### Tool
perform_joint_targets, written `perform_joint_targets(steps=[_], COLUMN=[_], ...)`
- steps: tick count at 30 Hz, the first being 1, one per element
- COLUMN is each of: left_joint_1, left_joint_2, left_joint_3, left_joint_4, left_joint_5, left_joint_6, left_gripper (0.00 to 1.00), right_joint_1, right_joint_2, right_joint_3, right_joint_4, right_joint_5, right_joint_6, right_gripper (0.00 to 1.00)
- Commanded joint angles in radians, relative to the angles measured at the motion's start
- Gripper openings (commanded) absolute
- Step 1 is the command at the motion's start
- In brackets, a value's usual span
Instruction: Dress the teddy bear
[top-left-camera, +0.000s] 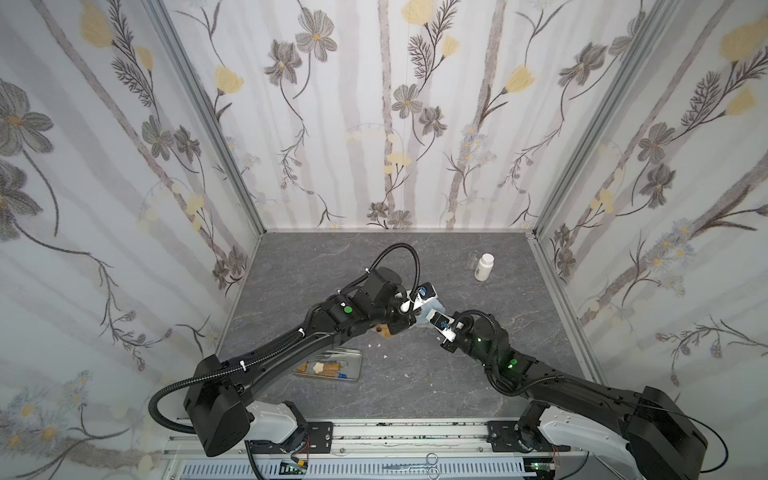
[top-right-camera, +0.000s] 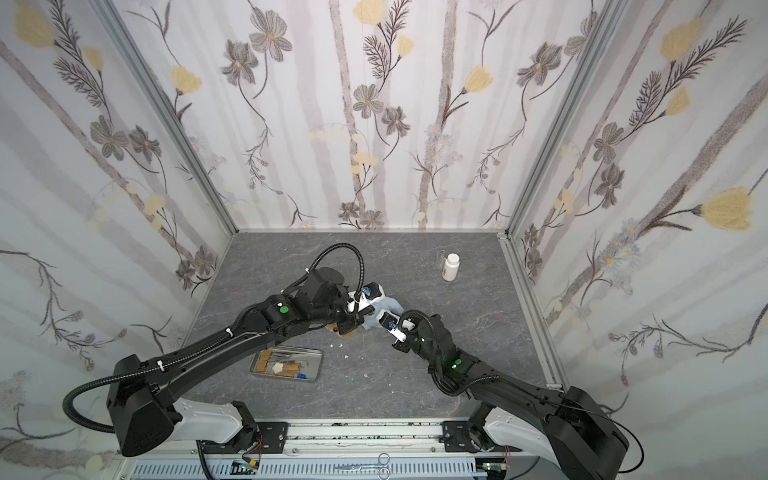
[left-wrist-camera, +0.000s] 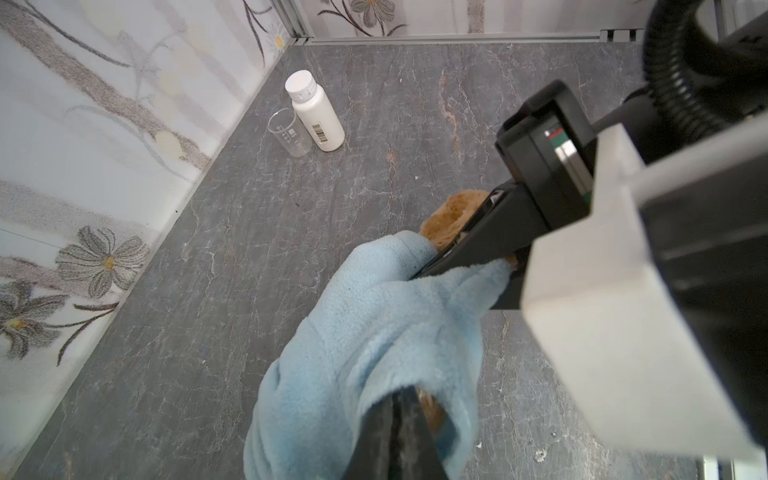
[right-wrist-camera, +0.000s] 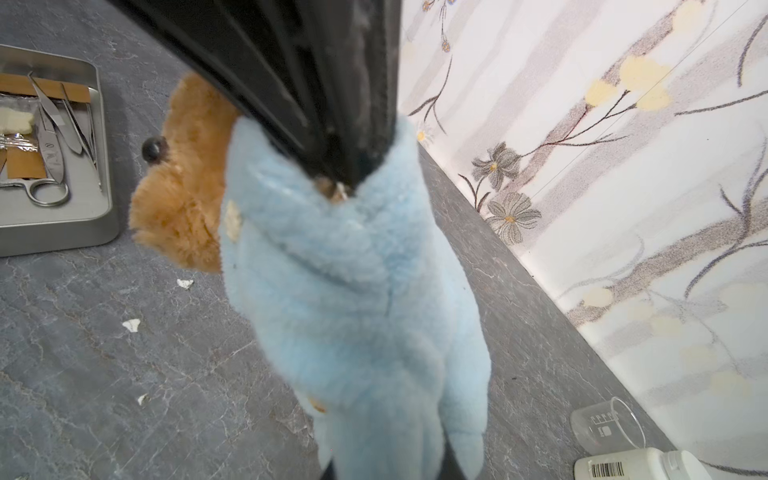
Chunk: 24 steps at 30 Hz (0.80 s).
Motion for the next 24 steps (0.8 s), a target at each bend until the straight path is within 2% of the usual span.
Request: perform_joint_targets(steps=[1,6,14,19,24], left_joint_1=[0.0,-0.011,-0.022,-0.029,-0.042], left_joint_2=[0.003,0.0,0.033,0.052,0.066], left_joint_3=[0.016,0.015,0.042,0.07,0.096], left_joint_4=[-0.068,-0.082,-0.079,-0.068,-0.052], left_joint_5=[0.037,0.073,0.063,0.035,0.01], left_joint_6=[0.059,0.111,0.17,0.186,0.203], left_gripper=[0.16,0.26,0.26,0.36,0.37], right_joint_1=[0.001,0.001,-0.004,-0.011,-0.016], right_joint_2=[-0.011,-0.027,-0.06,-0.063,-0.05], right_joint_3=[0.004,0.005,0.011,0.015,0.023], right_joint_4=[0.062,0.074,0.116,0.148,0.172], right_joint_5=[0.004,-0.019,-0.132,-0.201,-0.258], right_joint_6=[0.002,0.02,0.119,0.183,0.228], right_gripper=[0.05,0.04,0.01,0.0,0.0])
